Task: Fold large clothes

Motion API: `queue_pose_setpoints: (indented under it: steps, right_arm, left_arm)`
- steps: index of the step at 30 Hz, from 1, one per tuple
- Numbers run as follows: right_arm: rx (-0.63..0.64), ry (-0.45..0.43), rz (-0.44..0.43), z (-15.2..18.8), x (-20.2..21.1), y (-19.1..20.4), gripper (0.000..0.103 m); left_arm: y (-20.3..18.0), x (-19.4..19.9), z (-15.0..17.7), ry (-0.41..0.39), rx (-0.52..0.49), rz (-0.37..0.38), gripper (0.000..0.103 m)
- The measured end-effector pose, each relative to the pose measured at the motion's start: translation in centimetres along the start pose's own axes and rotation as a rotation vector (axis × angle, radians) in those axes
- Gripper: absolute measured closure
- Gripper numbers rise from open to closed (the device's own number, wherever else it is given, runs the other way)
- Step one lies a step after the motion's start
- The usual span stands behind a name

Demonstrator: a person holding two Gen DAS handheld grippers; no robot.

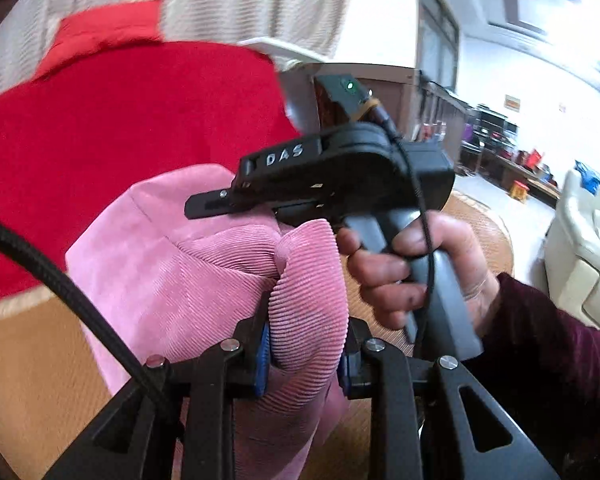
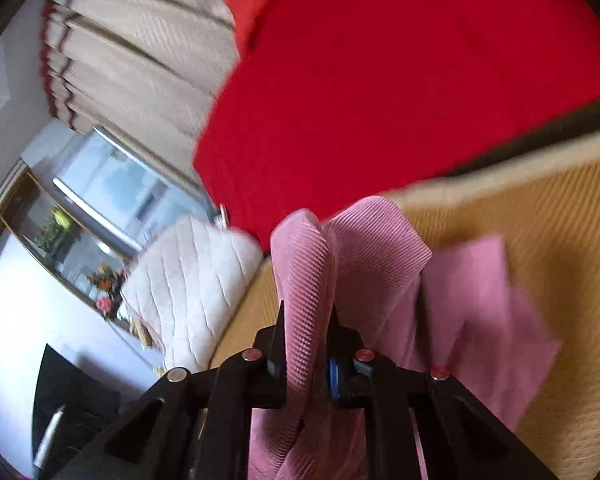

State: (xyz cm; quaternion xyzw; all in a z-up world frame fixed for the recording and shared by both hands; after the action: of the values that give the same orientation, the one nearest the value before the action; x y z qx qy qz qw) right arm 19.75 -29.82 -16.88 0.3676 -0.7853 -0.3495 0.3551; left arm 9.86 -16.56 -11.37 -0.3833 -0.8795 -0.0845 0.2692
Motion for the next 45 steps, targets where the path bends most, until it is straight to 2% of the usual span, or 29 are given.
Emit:
queue_pose_setpoints:
  steps: [1, 3, 6, 8, 9, 11, 13, 15, 17, 20, 21, 24, 26, 28, 30, 32, 35, 39, 45]
  right_arm:
    - [-0.001, -0.029, 0.012, -0.6, 1.0, -0.6, 0.088]
    - [-0.047, -0.043, 0.044, -0.9, 2.3, -2.7, 0.088]
    - [-0.117, 0.04, 0.142, -0.8, 1.3, -7.3, 0.088]
    - [-0.186, 0.141, 0.184, 0.2, -0.6, -10.3, 0.088]
    - [-0.203, 0.169, 0.188, 0.6, -1.1, -11.2, 0.089]
    - [-0.195, 0.176, 0.18, 0.8, -1.2, -11.3, 0.089]
    - [-0.168, 0.167, 0.172, 0.7, -0.4, -10.7, 0.085]
    - [-0.176, 0.154, 0.182, 0.8, 0.5, -10.1, 0.085]
    - [-0.141, 0.128, 0.206, 0.9, 2.3, -9.2, 0.085]
    - [-0.077, 0.083, 0.236, 1.7, 4.5, -7.2, 0.085]
    - [-0.061, 0.071, 0.231, 1.9, 5.1, -6.5, 0.085]
    - [0.009, 0.036, 0.22, 2.8, 6.1, -3.9, 0.085]
    - [0.053, 0.029, 0.224, 3.3, 6.0, -2.4, 0.085]
    - [0.073, 0.071, 0.239, 4.3, 4.9, -1.5, 0.085]
    - [0.063, 0.154, 0.293, 5.8, 3.0, -1.8, 0.085]
    - [0.017, 0.272, 0.368, 7.8, 0.8, -3.3, 0.085]
    - [0.022, 0.271, 0.41, 8.9, 0.3, -3.5, 0.084]
    - [0.037, 0.31, 0.421, 7.6, 0.3, -2.2, 0.084]
    - [0.113, 0.208, 0.382, 1.0, -1.3, 0.3, 0.085]
  left_arm:
    - [-0.4, -1.1, 0.0, 0.016, 0.004, 0.01, 0.076]
    - [-0.4, -4.1, 1.2, 0.107, 0.02, 0.034, 0.075]
    - [0.2, -9.0, 4.7, 0.281, 0.076, 0.016, 0.075]
    - [0.5, -8.2, 5.5, 0.232, 0.095, 0.035, 0.072]
    - [0.2, -7.5, 5.4, 0.227, 0.087, 0.04, 0.057]
    - [-0.3, -6.1, 5.2, 0.235, 0.084, 0.083, 0.04]
    - [-0.6, -3.7, 4.9, 0.207, 0.082, 0.116, 0.04]
    - [-0.3, -1.4, 5.1, 0.192, 0.082, 0.116, 0.036]
    - [0.5, 1.5, 5.5, 0.145, 0.101, 0.114, 0.034]
    - [2.5, 4.6, 5.9, 0.092, 0.145, 0.049, 0.029]
    - [3.7, 5.3, 6.1, 0.084, 0.155, 0.005, 0.028]
    - [5.2, 4.6, 6.5, 0.124, 0.194, -0.121, 0.028]
    - [6.7, 3.9, 7.3, 0.162, 0.232, -0.153, 0.029]
    - [7.4, 2.3, 8.4, 0.214, 0.271, -0.164, 0.028]
    - [8.0, 0.1, 9.8, 0.302, 0.264, -0.212, 0.028]
    - [8.1, -0.9, 11.0, 0.314, 0.302, -0.2, 0.025]
    - [9.1, -0.2, 11.5, 0.298, 0.343, -0.168, 0.023]
    - [9.4, 0.3, 11.3, 0.281, 0.309, -0.176, 0.022]
    - [9.1, 0.1, 10.7, 0.277, 0.285, -0.178, 0.022]
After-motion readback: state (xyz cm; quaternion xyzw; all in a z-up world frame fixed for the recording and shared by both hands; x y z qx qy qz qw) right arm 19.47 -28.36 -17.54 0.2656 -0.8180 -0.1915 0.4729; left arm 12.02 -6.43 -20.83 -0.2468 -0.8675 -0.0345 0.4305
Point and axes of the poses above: each gripper's, at about its wrist camera, not at the fingertips, and x roughly against the way its jaws point, y to its left, z to its underside, the point moved 1 cm from there along -x, roughly the way its jaws point
